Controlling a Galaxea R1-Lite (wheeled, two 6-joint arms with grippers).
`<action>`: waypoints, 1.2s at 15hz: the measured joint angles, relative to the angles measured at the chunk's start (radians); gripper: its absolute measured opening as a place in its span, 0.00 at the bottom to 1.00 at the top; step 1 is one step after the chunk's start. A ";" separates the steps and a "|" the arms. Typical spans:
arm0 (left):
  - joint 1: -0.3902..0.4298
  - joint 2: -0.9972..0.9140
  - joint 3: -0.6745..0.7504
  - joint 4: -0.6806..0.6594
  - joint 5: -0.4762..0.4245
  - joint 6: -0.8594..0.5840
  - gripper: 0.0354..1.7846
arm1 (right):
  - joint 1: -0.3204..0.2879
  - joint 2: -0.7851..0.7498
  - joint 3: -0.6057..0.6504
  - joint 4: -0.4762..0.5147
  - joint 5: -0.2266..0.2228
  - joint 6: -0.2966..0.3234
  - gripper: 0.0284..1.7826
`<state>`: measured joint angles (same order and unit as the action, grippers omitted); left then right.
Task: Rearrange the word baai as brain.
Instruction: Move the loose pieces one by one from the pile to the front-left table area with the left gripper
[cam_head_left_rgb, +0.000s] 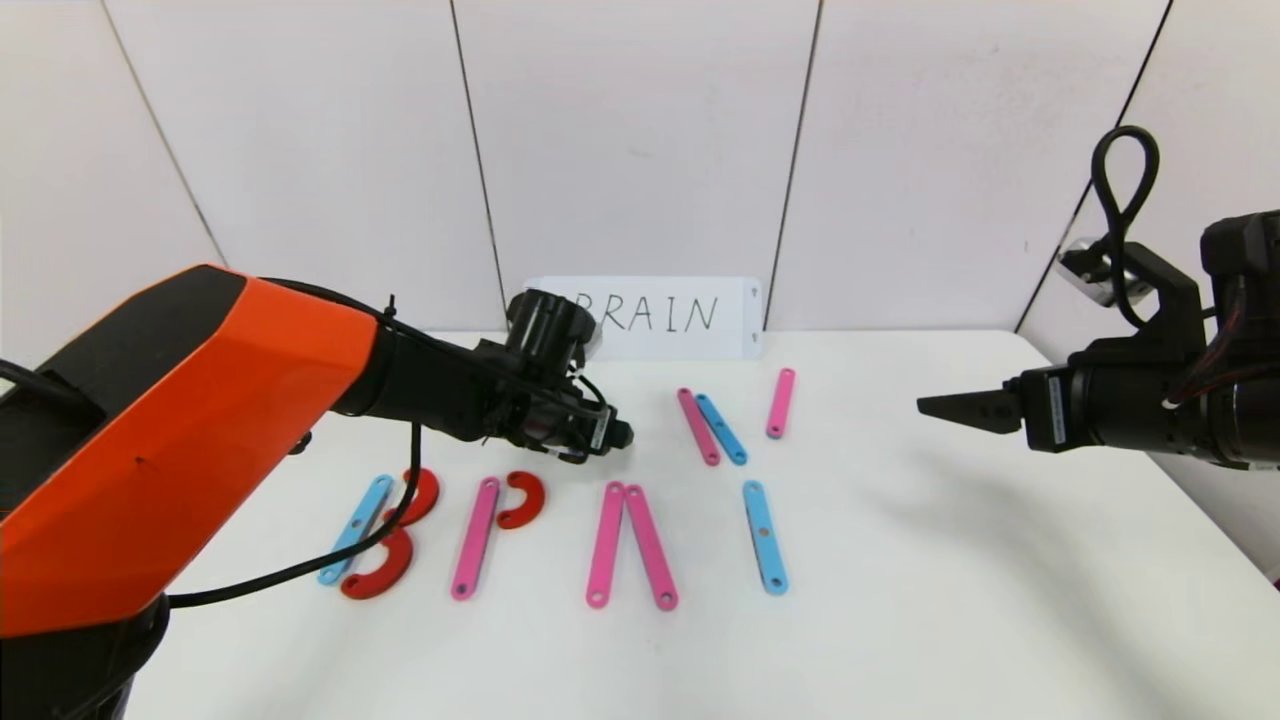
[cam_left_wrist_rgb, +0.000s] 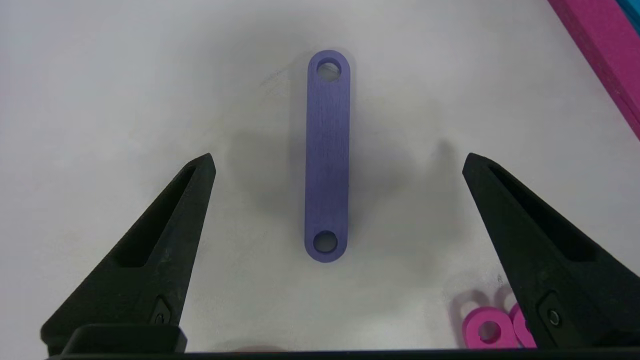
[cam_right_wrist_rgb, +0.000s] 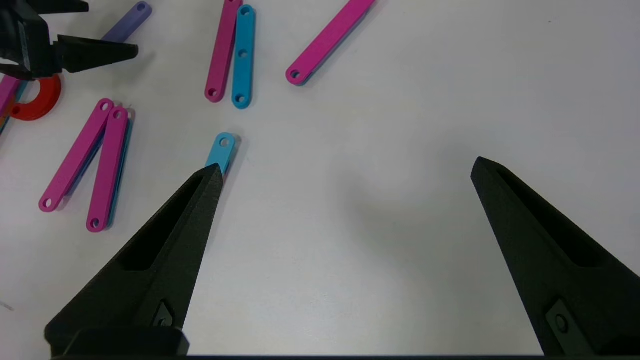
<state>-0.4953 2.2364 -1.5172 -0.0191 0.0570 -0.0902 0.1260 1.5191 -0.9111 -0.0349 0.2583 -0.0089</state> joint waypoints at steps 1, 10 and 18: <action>0.000 0.006 -0.003 0.001 0.001 0.002 0.96 | 0.000 0.000 0.000 0.000 0.000 0.000 0.98; 0.000 0.033 -0.023 0.010 0.008 0.002 0.28 | -0.001 0.002 0.001 0.000 0.000 -0.001 0.98; 0.000 0.017 -0.015 0.017 0.021 0.001 0.14 | 0.000 0.001 0.001 0.000 0.001 -0.001 0.98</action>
<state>-0.4953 2.2534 -1.5321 -0.0023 0.0779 -0.0894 0.1255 1.5206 -0.9100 -0.0345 0.2591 -0.0104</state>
